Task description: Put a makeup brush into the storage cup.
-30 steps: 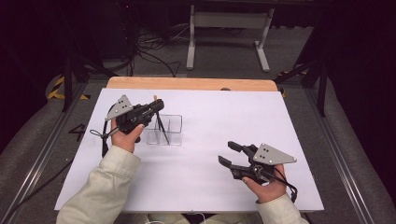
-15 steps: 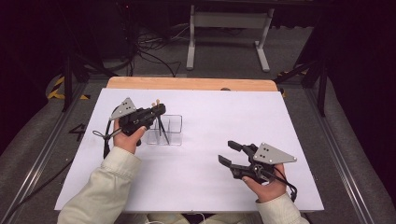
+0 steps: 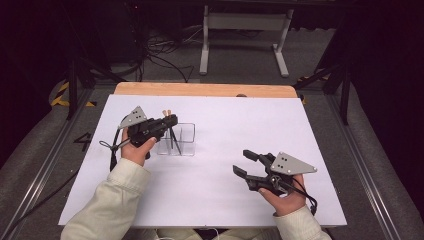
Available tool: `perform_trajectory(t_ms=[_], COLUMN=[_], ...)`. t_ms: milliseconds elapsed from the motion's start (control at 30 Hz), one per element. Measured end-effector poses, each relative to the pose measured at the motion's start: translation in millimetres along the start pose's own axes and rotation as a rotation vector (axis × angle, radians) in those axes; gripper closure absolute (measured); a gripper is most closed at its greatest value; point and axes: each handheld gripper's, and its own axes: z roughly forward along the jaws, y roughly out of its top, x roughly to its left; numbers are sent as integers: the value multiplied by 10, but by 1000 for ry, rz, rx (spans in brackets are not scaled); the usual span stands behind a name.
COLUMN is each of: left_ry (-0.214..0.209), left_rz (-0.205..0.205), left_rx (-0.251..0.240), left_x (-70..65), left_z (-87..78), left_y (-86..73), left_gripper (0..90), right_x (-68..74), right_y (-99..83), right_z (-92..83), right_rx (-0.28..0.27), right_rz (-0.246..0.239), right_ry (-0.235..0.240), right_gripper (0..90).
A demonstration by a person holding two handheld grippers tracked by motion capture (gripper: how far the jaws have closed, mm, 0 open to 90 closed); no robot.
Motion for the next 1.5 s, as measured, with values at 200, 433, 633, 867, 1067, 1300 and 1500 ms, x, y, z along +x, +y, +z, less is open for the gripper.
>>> perform_trajectory(t_ms=[200,433,633,867,1067,1300,1500], left_ry=[-30,-6,-7,-8,-13,-15,-16], left_rz=[-14,58,95,90,81,82,70], left_rx=[21,55,68,82,89,93,101], left_x=[-49,-186,-308,-399,-443,-461,-456], left_z=[-76,-305,-477,-699,-792,-883,-924], left_y=[49,95,107,83,27,-76,-160], left_gripper=[437,329,277,228,191,188,181], right_x=[-11,-77,-175,-301,-391,-476,-522], right_y=[12,44,89,87,68,4,-43], right_z=[6,29,35,9,-50,-136,-183], right_rx=[-6,-8,-6,4,12,21,31], right_rz=[-1,-1,4,15,21,33,37], right_ry=[1,3,-2,-20,-33,-66,-82], right_gripper=[390,383,357,329,300,290,284])
